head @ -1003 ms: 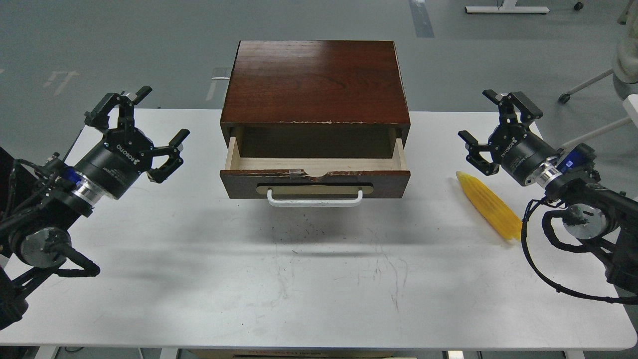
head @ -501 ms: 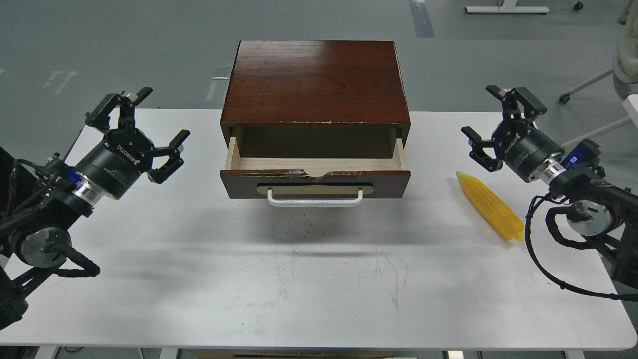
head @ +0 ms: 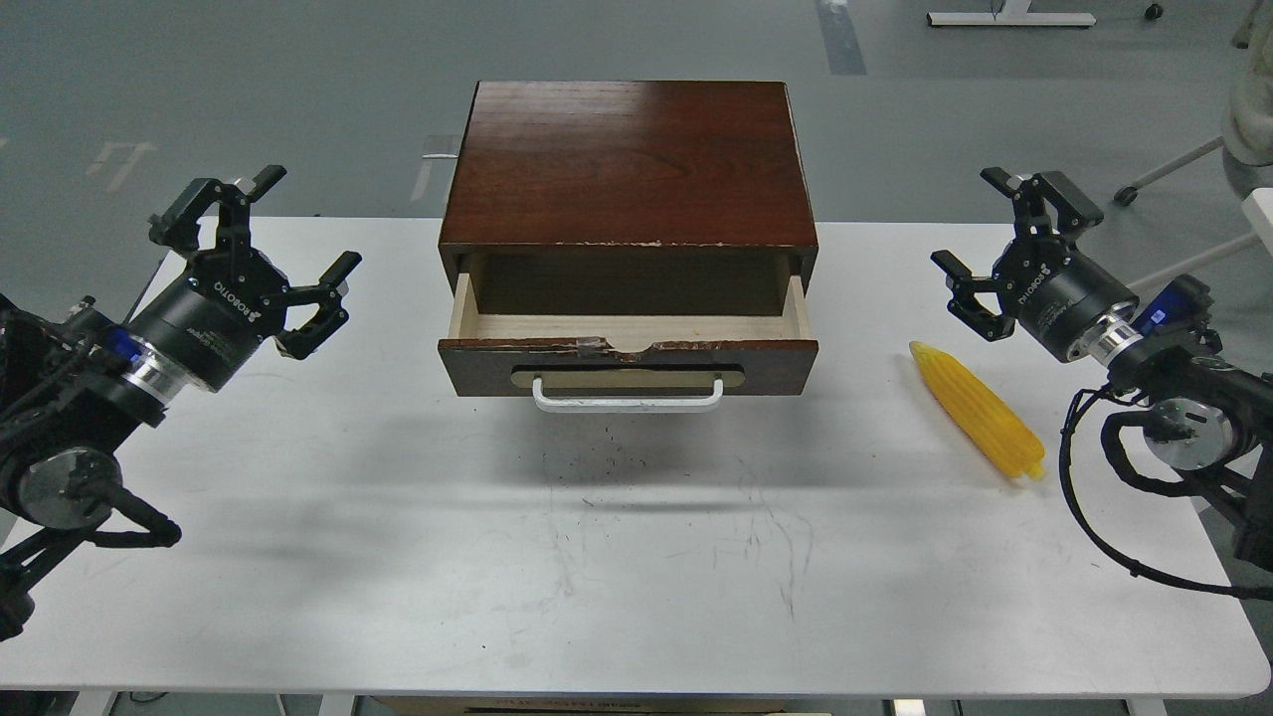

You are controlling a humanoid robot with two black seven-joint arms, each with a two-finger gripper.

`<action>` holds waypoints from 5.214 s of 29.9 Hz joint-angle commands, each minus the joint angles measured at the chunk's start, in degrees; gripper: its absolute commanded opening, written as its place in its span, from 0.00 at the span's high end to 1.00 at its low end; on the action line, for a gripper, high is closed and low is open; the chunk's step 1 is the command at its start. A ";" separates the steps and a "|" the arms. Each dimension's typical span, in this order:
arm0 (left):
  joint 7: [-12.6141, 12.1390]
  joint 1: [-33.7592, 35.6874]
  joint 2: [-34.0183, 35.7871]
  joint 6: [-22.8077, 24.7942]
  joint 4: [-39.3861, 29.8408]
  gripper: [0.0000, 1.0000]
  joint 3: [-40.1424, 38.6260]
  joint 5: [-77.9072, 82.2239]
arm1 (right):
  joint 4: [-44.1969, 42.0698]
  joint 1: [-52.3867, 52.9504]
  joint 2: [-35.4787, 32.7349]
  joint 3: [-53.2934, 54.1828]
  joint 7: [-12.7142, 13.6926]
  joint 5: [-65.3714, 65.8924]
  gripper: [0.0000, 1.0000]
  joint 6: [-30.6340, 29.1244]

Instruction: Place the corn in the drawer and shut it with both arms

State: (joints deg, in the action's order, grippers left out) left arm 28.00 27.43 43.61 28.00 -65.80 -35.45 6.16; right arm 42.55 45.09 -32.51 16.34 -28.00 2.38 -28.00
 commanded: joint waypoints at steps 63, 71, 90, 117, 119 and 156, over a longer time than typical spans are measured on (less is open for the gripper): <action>0.00 0.26 3.24 0.00 -1.96 0.00 0.03 0.52 | 2.89 19.86 -8.27 -31.37 0.00 77.69 0.00 12.53; 0.00 0.17 3.24 0.00 -1.96 0.00 -0.05 0.52 | -0.89 17.40 -5.90 -33.57 0.00 77.60 0.01 12.80; 0.00 0.17 3.59 0.00 -1.96 0.00 -0.14 0.52 | -0.62 16.25 -5.55 -37.26 0.00 77.60 0.95 12.88; 0.00 0.17 3.42 0.00 -1.96 0.00 -0.14 0.52 | 4.21 39.71 -4.15 -37.00 0.00 75.32 1.00 13.24; 0.00 0.17 3.59 0.00 -1.96 0.00 -0.14 0.52 | 4.30 42.25 -2.74 -37.35 0.00 75.32 1.00 13.15; 0.00 0.17 5.17 0.00 -1.96 0.00 -0.23 0.52 | 14.32 60.73 22.57 -52.38 0.00 76.11 0.97 13.32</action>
State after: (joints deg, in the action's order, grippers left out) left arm 28.00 27.64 48.78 28.00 -67.76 -35.69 6.68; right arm 57.24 106.44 -11.05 -35.70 -28.00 78.55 -14.81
